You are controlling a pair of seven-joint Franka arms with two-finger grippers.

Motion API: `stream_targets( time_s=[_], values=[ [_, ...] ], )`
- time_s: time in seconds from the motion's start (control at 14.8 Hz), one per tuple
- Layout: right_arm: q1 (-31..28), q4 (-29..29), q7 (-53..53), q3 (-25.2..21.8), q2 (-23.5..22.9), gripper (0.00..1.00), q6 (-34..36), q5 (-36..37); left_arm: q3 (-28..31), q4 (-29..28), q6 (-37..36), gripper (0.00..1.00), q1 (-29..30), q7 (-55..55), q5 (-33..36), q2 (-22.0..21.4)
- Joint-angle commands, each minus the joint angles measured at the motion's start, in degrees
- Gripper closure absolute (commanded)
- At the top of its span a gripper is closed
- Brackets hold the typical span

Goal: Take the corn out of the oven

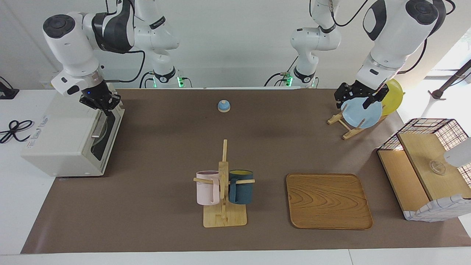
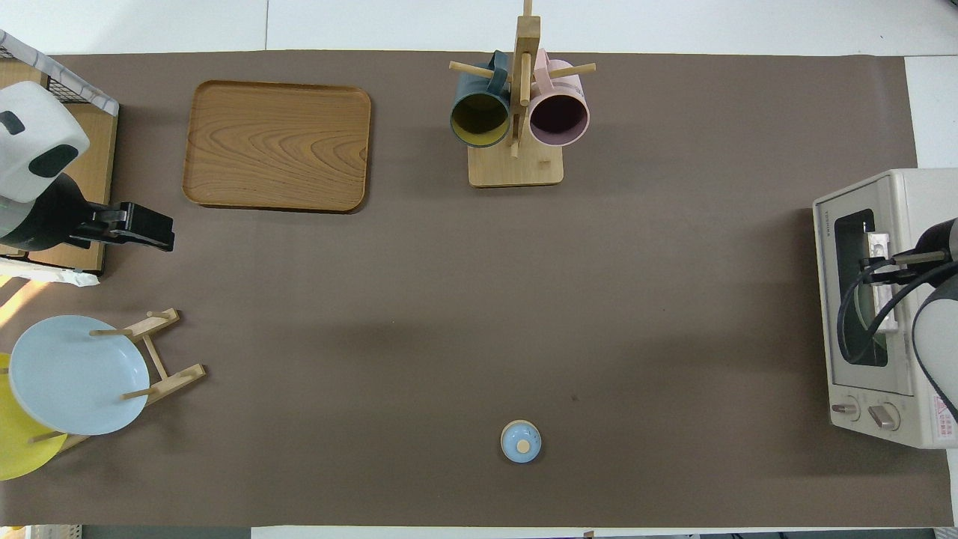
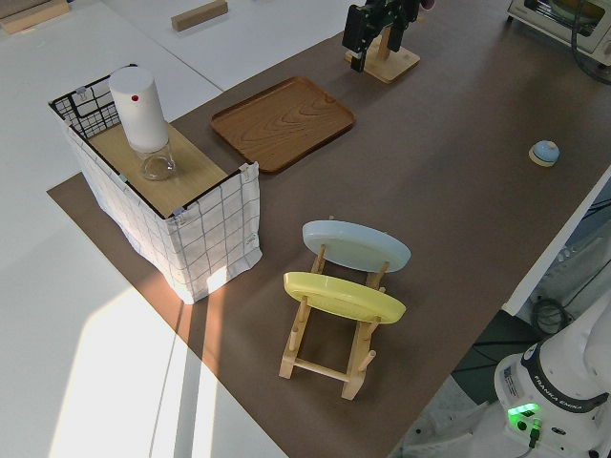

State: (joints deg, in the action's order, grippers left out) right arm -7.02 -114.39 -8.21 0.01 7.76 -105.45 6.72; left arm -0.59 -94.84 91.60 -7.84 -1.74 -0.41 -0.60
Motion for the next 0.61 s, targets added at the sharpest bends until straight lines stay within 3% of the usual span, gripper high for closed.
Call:
stream_targets(
  time_s=[0.0, 0.54],
  values=[
    [-2.3, -4.2, -3.5, 0.1, 1.0, 1.0, -4.6, 0.6, -0.4, 0.4, 0.2, 0.0, 0.5, 0.3, 1.3, -0.2],
    [-4.5, -4.5, -5.8, 0.1, -1.0, 1.0, -6.6, 0.6, -0.4, 0.4, 0.2, 0.0, 0.5, 0.3, 1.3, -0.2]
  ],
)
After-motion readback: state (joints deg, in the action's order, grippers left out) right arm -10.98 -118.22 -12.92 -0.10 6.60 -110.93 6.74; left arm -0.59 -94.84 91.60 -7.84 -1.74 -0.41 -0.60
